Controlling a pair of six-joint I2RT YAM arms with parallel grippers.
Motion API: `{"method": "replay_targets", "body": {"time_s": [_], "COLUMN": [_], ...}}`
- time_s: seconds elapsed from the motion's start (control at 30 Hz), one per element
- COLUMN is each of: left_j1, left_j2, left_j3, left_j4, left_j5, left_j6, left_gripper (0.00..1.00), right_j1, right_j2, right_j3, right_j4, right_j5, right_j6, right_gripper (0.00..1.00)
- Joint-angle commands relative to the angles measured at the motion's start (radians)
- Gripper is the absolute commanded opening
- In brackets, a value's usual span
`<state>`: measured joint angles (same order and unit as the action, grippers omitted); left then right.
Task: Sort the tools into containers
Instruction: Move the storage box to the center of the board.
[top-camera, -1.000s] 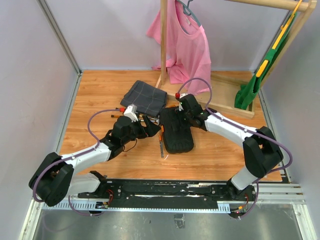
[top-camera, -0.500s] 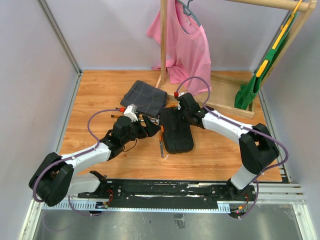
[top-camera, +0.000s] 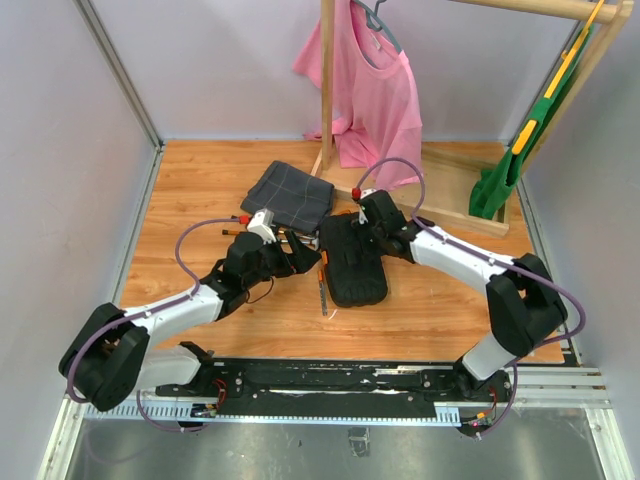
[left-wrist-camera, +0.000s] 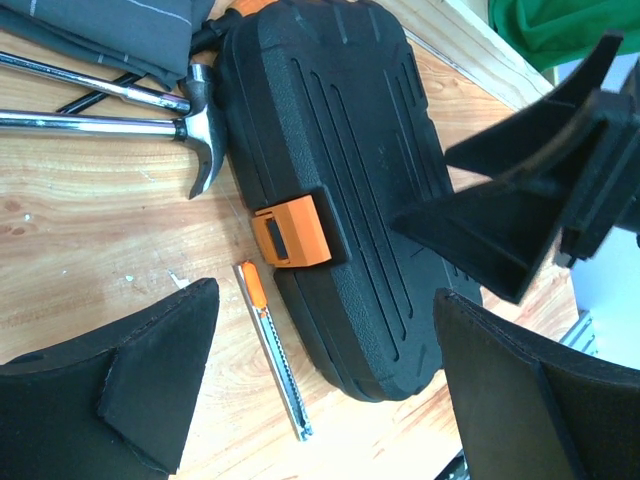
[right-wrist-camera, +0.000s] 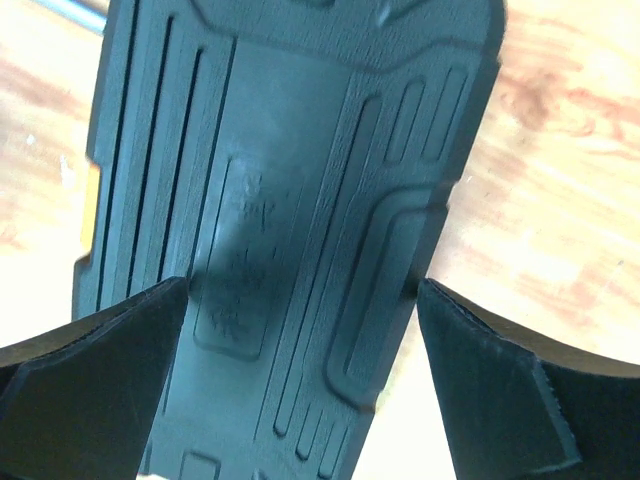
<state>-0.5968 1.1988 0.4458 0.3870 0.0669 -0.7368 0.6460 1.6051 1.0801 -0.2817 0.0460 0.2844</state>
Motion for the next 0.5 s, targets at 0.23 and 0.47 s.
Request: {"method": "replay_targets", "body": {"time_s": [0.23, 0.47], "left_j1": [0.009, 0.009], "left_j2": [0.038, 0.059], "left_j3": [0.022, 0.031], "left_j4": [0.016, 0.022], "left_j5": [0.033, 0.052], "left_j6": [0.022, 0.021], "left_gripper": [0.90, 0.88], "right_j1": [-0.201, -0.248], "right_j2": [-0.184, -0.141], "right_j3": [-0.204, -0.220], "right_j4": [0.158, 0.207], "right_j5": [-0.316, -0.438], "right_j6": [0.096, 0.099], "right_gripper": [0.91, 0.83]}}
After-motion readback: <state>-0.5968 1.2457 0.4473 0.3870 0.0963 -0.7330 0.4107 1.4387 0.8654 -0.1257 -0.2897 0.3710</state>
